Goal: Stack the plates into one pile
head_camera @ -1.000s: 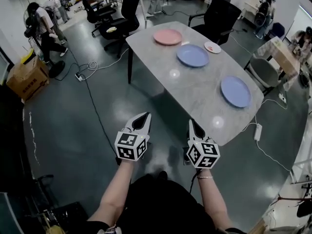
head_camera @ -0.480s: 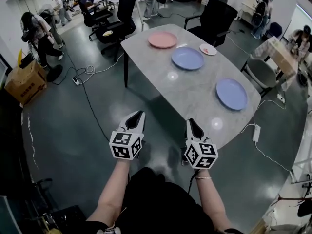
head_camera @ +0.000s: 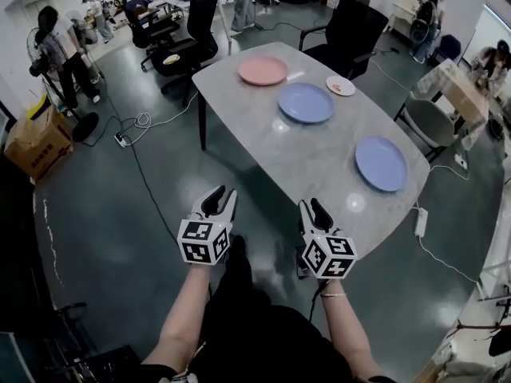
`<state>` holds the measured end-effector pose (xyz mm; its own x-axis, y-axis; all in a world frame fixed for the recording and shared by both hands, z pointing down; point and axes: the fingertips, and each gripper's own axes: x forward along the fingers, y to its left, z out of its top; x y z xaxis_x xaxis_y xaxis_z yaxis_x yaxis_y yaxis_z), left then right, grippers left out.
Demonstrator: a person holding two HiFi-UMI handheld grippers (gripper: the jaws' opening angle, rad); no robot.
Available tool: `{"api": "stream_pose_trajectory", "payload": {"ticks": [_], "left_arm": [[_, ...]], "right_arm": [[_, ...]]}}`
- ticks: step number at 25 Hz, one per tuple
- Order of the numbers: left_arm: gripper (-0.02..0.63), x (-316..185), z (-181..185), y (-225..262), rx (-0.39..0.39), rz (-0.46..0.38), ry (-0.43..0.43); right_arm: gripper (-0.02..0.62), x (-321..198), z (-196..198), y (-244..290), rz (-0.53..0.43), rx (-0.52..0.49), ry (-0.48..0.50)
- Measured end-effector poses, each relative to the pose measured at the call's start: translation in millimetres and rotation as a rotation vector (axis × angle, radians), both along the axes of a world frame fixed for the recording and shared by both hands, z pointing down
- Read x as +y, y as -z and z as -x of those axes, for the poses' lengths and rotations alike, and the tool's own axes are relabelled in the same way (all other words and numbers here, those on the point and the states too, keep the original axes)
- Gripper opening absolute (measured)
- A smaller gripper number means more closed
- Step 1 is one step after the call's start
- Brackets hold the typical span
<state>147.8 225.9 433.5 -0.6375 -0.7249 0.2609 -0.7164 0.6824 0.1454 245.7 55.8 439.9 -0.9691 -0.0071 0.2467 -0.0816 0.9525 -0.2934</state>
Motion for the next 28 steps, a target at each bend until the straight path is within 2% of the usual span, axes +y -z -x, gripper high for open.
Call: {"api": "stream_pose_trajectory", "payload": {"ticks": [7, 11, 20, 24, 28], "left_arm": [[0.121, -28, 76, -21, 0.038, 0.009, -0.052], [0.146, -48, 141, -28, 0.055, 0.013, -0.098], [0.156, -99, 280, -25, 0.060, 0.018, -0.236], [0.156, -119, 316, -30, 0.076, 0.015, -0.291], [0.156, -139, 332, -35, 0.093, 0.022, -0.348]], "right_arm": [[0.107, -18, 69, -11, -0.001, 0.007, -0.030], [0.107, -33, 129, -13, -0.004, 0.017, -0.075], [0.108, -62, 259, -14, 0.017, 0.044, -0.202], [0.107, -73, 292, -18, 0.022, 0.059, -0.246], [0.107, -87, 303, -24, 0.038, 0.074, -0.304]]}}
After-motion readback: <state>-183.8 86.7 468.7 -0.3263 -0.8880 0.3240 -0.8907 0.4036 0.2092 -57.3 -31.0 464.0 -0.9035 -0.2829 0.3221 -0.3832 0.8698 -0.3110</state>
